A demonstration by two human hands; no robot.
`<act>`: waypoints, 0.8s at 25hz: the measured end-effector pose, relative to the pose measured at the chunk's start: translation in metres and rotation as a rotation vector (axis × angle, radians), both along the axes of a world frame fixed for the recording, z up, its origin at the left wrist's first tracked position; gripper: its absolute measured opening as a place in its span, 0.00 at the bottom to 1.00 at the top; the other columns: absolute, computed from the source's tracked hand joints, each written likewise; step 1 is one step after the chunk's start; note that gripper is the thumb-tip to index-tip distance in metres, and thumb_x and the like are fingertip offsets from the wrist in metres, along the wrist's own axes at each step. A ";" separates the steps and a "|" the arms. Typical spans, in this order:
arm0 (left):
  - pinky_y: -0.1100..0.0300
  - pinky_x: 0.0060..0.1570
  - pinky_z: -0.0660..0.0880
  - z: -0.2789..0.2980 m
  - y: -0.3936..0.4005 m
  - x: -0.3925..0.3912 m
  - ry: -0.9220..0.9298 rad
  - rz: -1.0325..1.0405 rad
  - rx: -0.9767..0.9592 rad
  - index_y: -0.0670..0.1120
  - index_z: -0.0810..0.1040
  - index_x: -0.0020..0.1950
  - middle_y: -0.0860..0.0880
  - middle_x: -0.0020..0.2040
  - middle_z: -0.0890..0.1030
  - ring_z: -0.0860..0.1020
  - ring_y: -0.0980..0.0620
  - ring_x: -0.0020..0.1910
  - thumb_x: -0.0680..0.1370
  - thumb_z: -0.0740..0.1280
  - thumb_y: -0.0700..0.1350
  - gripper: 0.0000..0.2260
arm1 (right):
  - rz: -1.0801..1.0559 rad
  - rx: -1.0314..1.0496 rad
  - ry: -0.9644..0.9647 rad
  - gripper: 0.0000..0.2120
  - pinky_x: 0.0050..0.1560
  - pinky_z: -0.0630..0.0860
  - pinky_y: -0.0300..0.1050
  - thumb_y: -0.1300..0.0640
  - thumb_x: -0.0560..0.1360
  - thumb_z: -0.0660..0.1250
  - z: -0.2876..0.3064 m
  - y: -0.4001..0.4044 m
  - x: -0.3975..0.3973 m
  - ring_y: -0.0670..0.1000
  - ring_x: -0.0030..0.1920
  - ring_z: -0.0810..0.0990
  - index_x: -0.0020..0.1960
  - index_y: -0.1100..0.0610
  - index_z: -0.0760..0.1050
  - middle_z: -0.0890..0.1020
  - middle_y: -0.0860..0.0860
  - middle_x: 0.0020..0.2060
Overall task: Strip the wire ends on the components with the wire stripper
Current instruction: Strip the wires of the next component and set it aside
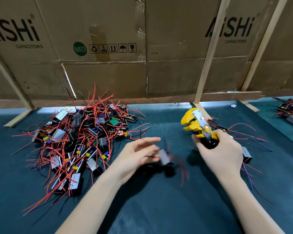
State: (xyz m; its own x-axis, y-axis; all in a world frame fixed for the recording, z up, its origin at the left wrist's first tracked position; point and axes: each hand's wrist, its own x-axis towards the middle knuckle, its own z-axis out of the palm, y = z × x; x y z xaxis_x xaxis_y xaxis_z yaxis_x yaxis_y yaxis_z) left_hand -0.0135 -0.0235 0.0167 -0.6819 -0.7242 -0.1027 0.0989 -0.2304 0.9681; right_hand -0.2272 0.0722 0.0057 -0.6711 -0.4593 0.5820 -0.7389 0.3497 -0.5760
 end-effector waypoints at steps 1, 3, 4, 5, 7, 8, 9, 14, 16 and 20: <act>0.59 0.55 0.79 -0.003 0.006 -0.006 0.052 -0.066 0.026 0.45 0.76 0.65 0.43 0.60 0.80 0.83 0.52 0.53 0.79 0.63 0.33 0.17 | -0.022 -0.014 -0.039 0.20 0.41 0.73 0.53 0.40 0.68 0.73 0.003 0.002 -0.005 0.58 0.35 0.72 0.34 0.55 0.70 0.75 0.47 0.30; 0.54 0.66 0.73 -0.008 0.011 -0.010 0.025 -0.163 -0.100 0.48 0.68 0.73 0.47 0.68 0.76 0.77 0.51 0.65 0.80 0.63 0.32 0.23 | -0.046 -0.053 -0.107 0.20 0.40 0.70 0.50 0.40 0.69 0.74 0.006 0.006 -0.012 0.57 0.35 0.71 0.34 0.54 0.71 0.75 0.47 0.30; 0.54 0.67 0.73 -0.007 0.009 -0.007 -0.011 -0.183 -0.221 0.48 0.68 0.73 0.48 0.69 0.76 0.76 0.52 0.66 0.80 0.63 0.34 0.22 | -0.049 -0.062 -0.125 0.20 0.40 0.69 0.50 0.41 0.69 0.74 0.007 0.008 -0.014 0.56 0.35 0.71 0.34 0.54 0.70 0.75 0.47 0.30; 0.56 0.64 0.75 -0.004 0.005 -0.001 -0.035 -0.196 -0.331 0.46 0.72 0.71 0.47 0.67 0.78 0.77 0.52 0.65 0.80 0.65 0.36 0.19 | -0.045 -0.058 -0.129 0.20 0.41 0.70 0.51 0.41 0.69 0.74 0.007 0.008 -0.014 0.57 0.35 0.71 0.34 0.54 0.70 0.75 0.47 0.30; 0.60 0.48 0.80 0.009 -0.006 0.019 0.017 -0.281 -0.399 0.43 0.80 0.61 0.44 0.57 0.84 0.83 0.49 0.54 0.79 0.66 0.43 0.12 | -0.012 -0.022 -0.103 0.19 0.44 0.73 0.55 0.43 0.69 0.74 0.007 0.008 -0.011 0.58 0.36 0.73 0.35 0.56 0.71 0.75 0.48 0.31; 0.62 0.38 0.79 0.018 -0.009 0.032 0.107 -0.345 -0.357 0.43 0.82 0.56 0.43 0.50 0.86 0.85 0.49 0.44 0.79 0.67 0.47 0.11 | 0.008 0.004 -0.071 0.19 0.45 0.73 0.56 0.44 0.69 0.75 0.005 0.007 -0.008 0.59 0.36 0.74 0.35 0.56 0.71 0.76 0.49 0.30; 0.65 0.31 0.76 0.026 -0.012 0.043 0.210 -0.357 -0.317 0.43 0.84 0.52 0.44 0.44 0.86 0.84 0.51 0.35 0.78 0.67 0.51 0.13 | 0.027 0.030 -0.023 0.19 0.45 0.72 0.57 0.45 0.68 0.75 0.003 0.006 -0.005 0.60 0.36 0.75 0.35 0.57 0.71 0.76 0.49 0.30; 0.66 0.30 0.71 0.024 -0.043 0.054 0.178 0.373 -0.461 0.46 0.83 0.46 0.49 0.38 0.83 0.78 0.54 0.33 0.79 0.65 0.40 0.07 | 0.202 0.093 0.207 0.18 0.40 0.66 0.49 0.44 0.66 0.74 -0.011 -0.001 0.008 0.57 0.36 0.78 0.34 0.52 0.67 0.73 0.45 0.30; 0.66 0.41 0.76 0.012 -0.045 0.045 -0.109 0.487 -0.673 0.44 0.81 0.53 0.50 0.45 0.84 0.81 0.54 0.42 0.78 0.65 0.31 0.10 | 0.188 0.180 0.235 0.19 0.41 0.66 0.49 0.42 0.66 0.73 -0.017 -0.004 0.006 0.57 0.38 0.79 0.35 0.51 0.66 0.74 0.45 0.30; 0.57 0.58 0.71 -0.013 -0.048 0.042 -0.706 0.382 -1.183 0.45 0.76 0.67 0.49 0.58 0.77 0.74 0.49 0.56 0.74 0.67 0.33 0.21 | 0.041 0.366 0.272 0.21 0.46 0.67 0.51 0.36 0.65 0.71 -0.021 -0.007 -0.005 0.57 0.42 0.80 0.38 0.53 0.71 0.79 0.49 0.35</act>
